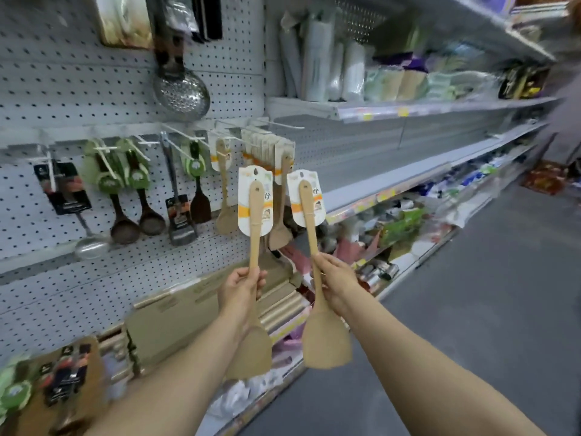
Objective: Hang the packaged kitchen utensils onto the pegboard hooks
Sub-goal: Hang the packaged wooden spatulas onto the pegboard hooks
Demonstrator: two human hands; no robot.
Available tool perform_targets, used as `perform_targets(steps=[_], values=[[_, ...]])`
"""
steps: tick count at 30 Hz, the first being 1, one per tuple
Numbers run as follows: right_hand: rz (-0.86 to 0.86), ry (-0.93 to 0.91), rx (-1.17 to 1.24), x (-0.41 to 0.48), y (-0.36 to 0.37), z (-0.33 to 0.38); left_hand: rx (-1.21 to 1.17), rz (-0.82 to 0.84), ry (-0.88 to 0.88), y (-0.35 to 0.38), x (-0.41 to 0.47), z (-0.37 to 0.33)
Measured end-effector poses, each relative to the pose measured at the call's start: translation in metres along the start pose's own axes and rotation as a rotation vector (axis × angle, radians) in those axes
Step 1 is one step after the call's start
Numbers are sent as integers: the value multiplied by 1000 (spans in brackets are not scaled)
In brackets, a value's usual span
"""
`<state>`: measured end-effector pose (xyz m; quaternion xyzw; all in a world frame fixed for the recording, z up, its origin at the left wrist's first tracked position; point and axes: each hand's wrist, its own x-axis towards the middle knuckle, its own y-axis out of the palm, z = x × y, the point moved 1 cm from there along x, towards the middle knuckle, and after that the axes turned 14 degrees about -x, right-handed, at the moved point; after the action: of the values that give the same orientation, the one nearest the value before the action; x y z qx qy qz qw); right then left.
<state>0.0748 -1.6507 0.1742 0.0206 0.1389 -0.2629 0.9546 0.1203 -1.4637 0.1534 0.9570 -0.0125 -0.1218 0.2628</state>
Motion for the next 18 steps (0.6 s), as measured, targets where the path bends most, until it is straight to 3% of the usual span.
perform_targets(steps=[7,18], values=[[151,-30,-124,90,-54,35,-30,-148,77,77,1,30],[261,-38,-56,210,-28,34,32,-187,196,119,43,44]])
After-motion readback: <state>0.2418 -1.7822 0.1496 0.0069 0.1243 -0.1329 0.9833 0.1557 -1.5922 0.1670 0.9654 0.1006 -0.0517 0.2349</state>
